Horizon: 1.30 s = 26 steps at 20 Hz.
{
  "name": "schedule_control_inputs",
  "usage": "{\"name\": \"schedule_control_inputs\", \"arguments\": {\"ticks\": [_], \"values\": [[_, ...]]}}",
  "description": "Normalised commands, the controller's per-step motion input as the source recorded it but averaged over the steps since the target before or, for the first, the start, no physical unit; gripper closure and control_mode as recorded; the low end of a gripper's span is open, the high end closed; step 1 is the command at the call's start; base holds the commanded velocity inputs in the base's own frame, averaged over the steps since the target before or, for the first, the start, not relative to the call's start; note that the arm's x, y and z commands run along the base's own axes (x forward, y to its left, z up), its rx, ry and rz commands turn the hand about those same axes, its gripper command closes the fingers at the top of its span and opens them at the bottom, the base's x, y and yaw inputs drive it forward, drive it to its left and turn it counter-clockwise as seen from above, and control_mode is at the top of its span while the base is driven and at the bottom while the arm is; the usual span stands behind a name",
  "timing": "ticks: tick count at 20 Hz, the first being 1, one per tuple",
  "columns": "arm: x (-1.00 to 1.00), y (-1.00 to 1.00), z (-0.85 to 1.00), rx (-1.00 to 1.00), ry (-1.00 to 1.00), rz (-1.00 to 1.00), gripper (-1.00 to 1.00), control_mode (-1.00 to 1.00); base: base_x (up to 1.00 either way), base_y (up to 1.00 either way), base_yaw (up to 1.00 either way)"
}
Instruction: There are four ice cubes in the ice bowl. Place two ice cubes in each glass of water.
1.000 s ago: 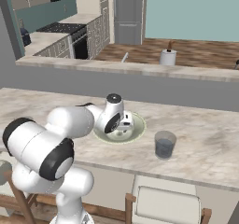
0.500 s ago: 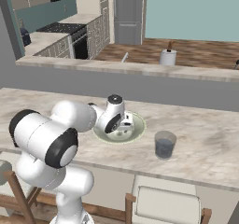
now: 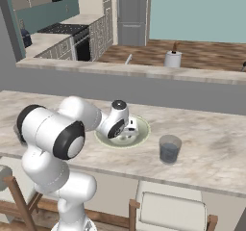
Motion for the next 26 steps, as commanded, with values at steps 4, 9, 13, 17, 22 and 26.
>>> {"name": "schedule_control_inputs", "arguments": {"ticks": [4,9,13,17,22,26], "values": [[0.18,-0.05,-0.05,0.00,0.00,0.00,-1.00,-1.00,0.00,0.00,0.00],[0.12,-0.11,-0.08,0.00,0.00,0.00,-1.00,-1.00,0.00,0.00,0.00],[0.05,-0.12,-0.16,0.00,0.00,0.00,-1.00,-1.00,0.00,0.00,0.00],[0.02,-0.01,-0.12,0.00,0.00,0.00,-1.00,-1.00,0.00,0.00,0.00],[0.00,0.00,0.00,0.00,-0.01,0.00,-1.00,-1.00,0.00,0.00,0.00],[0.00,0.00,0.00,0.00,-0.02,0.00,-1.00,-1.00,0.00,0.00,0.00]]}}
